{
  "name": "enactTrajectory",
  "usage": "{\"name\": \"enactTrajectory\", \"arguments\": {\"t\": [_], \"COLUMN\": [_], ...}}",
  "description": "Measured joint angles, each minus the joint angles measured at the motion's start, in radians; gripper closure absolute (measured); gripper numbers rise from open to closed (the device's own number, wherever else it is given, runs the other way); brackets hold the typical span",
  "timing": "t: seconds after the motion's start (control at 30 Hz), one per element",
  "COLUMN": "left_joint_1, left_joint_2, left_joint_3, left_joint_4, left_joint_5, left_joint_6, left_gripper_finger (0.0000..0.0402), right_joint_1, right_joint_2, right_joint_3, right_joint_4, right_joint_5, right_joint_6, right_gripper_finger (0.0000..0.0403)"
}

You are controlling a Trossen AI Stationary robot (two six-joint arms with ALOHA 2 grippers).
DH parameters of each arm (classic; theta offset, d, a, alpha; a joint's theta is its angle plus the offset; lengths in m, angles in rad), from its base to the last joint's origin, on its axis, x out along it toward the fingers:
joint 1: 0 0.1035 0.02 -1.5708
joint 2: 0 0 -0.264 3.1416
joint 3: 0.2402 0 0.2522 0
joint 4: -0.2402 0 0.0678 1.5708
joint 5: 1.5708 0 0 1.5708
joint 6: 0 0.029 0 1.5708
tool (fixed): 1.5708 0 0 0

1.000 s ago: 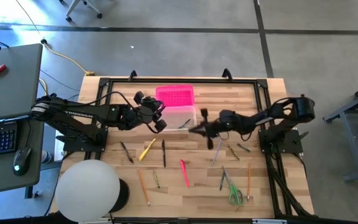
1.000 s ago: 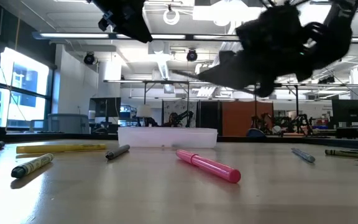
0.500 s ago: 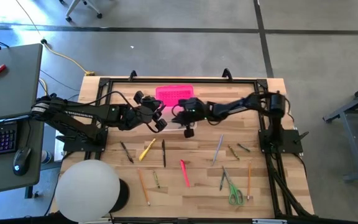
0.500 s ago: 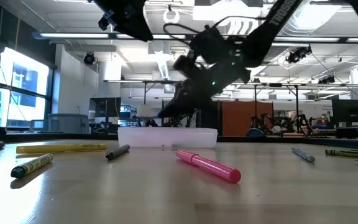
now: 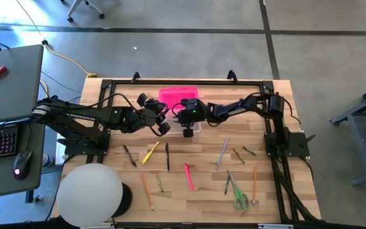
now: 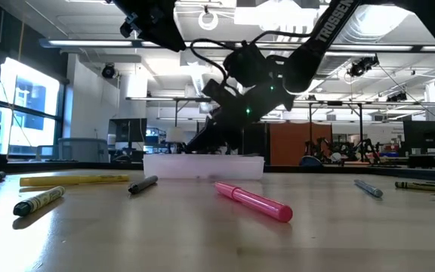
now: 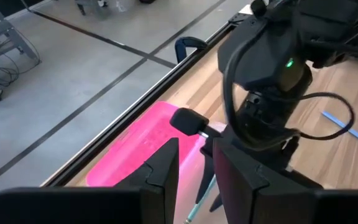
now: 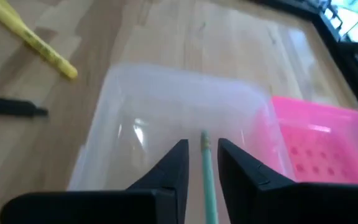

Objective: Pick & place school supplies into a supply box
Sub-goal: Put the blue pencil into the pink supply box

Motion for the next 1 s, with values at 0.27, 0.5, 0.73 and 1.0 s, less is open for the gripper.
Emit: {"name": "enactTrajectory", "arguments": {"t": [0.27, 0.5, 0.73, 1.0], "left_joint_1": [0.0, 0.0, 0.0, 0.0], "left_joint_2": [0.0, 0.0, 0.0, 0.0], "left_joint_3": [0.0, 0.0, 0.0, 0.0], "left_joint_4": [-0.009, -0.016, -0.017, -0.018], "left_joint_5": [0.005, 0.008, 0.008, 0.008], "left_joint_6": [-0.001, -0.003, -0.003, -0.003], "left_gripper_finger": [0.027, 0.027, 0.027, 0.027], "right_joint_1": [0.021, -0.008, -0.021, -0.023], "right_joint_2": [-0.073, -0.094, -0.09, -0.085], "right_joint_3": [0.003, 0.002, 0.002, -0.002], "right_joint_4": [-0.166, -0.43, -0.408, -0.465], "right_joint_5": [0.145, 0.083, 0.121, 0.149], "right_joint_6": [-0.033, -0.05, -0.078, -0.117], "right_gripper_finger": [0.0332, 0.0341, 0.0345, 0.0386]}}
